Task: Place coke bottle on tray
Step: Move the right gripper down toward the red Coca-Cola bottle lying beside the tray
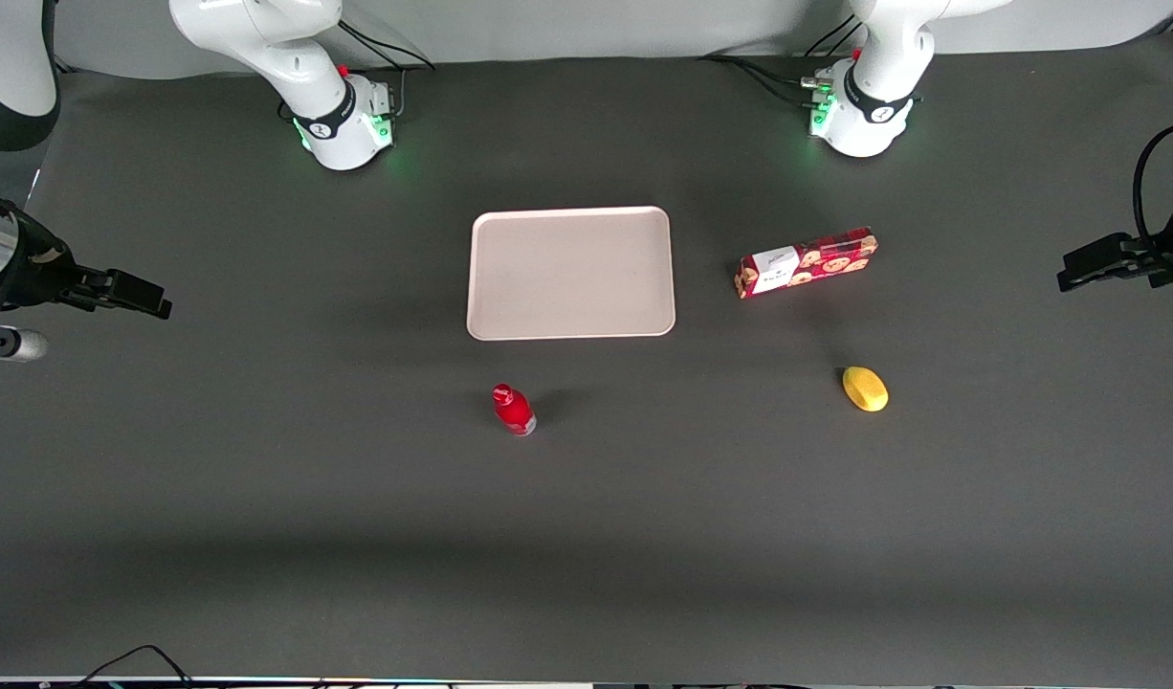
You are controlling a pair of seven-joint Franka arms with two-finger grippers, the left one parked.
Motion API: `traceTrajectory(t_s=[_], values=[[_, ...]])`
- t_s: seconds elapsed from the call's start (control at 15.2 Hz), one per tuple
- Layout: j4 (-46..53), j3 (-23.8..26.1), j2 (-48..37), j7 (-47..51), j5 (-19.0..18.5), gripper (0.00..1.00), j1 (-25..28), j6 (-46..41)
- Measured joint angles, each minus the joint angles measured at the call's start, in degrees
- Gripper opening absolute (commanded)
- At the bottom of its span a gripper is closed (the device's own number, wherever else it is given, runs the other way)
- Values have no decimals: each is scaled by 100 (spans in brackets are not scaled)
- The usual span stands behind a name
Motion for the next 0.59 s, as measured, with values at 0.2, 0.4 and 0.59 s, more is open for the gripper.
traceTrajectory(t_s=[0.2, 0.4, 0.59], values=[[5, -5, 20, 0, 16, 100, 2, 18], [16, -11, 17, 0, 46, 100, 7, 15], [44, 199, -40, 0, 108, 100, 42, -202]])
